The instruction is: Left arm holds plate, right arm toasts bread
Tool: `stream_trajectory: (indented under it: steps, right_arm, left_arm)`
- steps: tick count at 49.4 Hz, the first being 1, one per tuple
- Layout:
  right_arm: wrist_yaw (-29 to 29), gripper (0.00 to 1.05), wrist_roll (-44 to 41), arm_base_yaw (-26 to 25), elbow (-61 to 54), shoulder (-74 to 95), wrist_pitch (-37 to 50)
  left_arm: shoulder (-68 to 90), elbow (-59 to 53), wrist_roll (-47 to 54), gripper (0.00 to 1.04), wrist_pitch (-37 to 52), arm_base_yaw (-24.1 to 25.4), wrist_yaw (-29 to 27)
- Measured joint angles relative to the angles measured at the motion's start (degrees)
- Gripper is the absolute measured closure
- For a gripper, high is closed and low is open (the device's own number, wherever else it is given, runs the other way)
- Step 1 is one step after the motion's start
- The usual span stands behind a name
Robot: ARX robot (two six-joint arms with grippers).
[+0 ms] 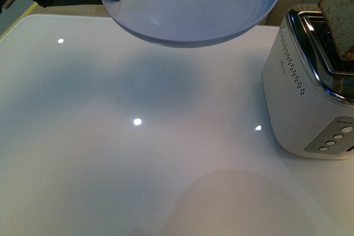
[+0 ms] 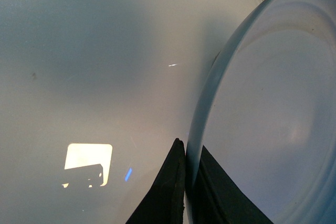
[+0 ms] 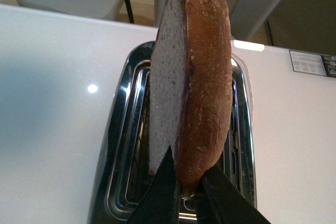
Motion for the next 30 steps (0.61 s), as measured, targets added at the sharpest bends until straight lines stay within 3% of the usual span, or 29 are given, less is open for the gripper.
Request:
stream_trajectory:
  steps: [26,30]
  right_arm:
    - [-2.0,1.02,2.2,1.5,-1.1,6.1,-2.2]
    - [-2.4,0.90,2.5,1.5,-1.2,6.4,-2.0]
  left_arm:
    - [0.0,-0.3,0.0,1.02,0.3,0.0,0.0]
    - [0.0,-0.3,0.0,1.02,0.3,0.0,0.0]
